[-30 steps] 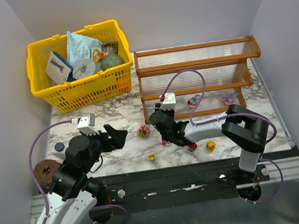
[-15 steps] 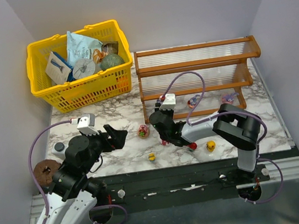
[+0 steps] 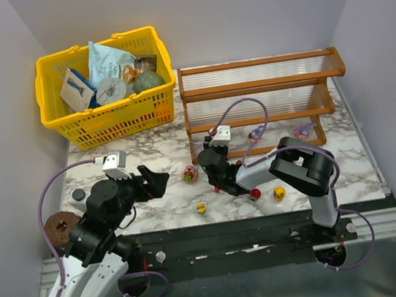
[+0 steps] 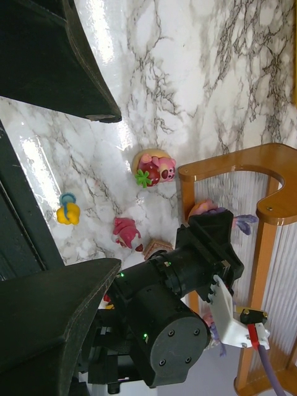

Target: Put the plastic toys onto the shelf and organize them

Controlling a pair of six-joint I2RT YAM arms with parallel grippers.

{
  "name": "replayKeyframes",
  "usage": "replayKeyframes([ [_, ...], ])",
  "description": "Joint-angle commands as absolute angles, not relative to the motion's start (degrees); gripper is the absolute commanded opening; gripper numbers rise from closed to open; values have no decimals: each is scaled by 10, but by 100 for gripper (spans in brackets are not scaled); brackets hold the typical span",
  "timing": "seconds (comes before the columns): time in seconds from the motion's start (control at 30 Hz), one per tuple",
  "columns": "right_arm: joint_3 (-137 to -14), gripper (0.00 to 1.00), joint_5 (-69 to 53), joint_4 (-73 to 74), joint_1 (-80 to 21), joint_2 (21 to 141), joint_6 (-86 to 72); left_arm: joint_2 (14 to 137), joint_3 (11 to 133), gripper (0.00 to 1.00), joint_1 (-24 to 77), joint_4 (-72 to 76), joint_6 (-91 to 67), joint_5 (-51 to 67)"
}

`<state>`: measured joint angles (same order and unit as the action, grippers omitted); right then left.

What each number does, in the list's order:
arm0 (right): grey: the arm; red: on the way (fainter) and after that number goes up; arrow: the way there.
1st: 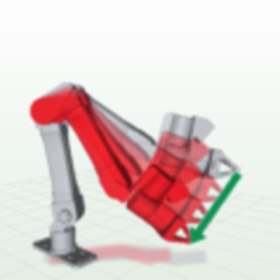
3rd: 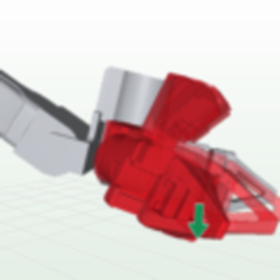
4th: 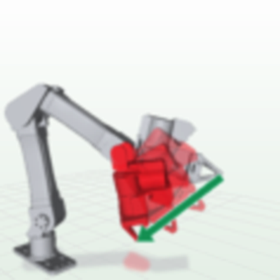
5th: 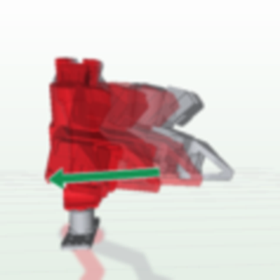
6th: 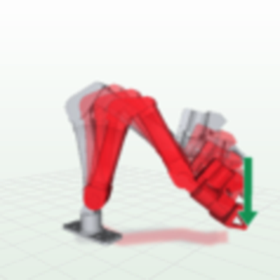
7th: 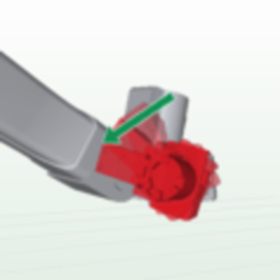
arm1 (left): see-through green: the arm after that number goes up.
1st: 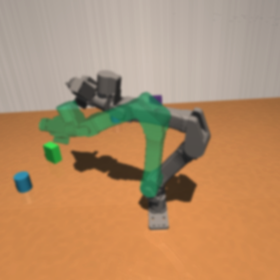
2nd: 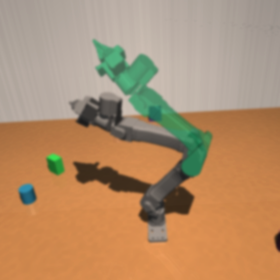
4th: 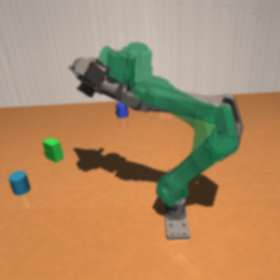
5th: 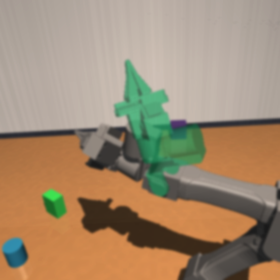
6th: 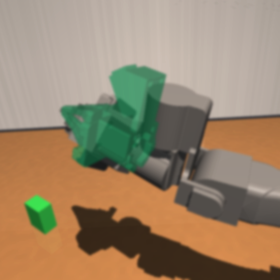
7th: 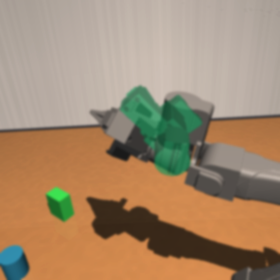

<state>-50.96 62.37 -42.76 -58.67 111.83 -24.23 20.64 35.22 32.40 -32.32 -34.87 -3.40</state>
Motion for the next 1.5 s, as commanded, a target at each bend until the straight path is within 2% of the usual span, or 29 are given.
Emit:
replayKeyframes([
  [0.0,-508,15,665,-516,-584,1143,-188,205,352,99,327,-316,-338,-24],
  [0.2,-468,13,657,-754,-584,1157,-20,206,352,99,327,-316,-337,-23],
  [0.33,-458,13,643,-746,-583,1141,-17,205,352,99,327,-316,-337,-21],
  [0.47,-453,12,625,-671,-584,1115,-93,203,352,99,327,-316,-337,-22],
  [0.7,-478,11,549,-424,-583,1077,-251,205,352,99,327,-316,-337,-23],
  [1.07,-475,11,509,-270,-583,1016,-418,207,352,99,328,-317,-339,-25],
  [1.3,-454,14,474,-208,-583,924,-453,246,355,99,326,-316,-348,-28],
  [1.47,-459,15,439,-100,-583,831,-504,287,343,99,327,-279,-432,-38],
])
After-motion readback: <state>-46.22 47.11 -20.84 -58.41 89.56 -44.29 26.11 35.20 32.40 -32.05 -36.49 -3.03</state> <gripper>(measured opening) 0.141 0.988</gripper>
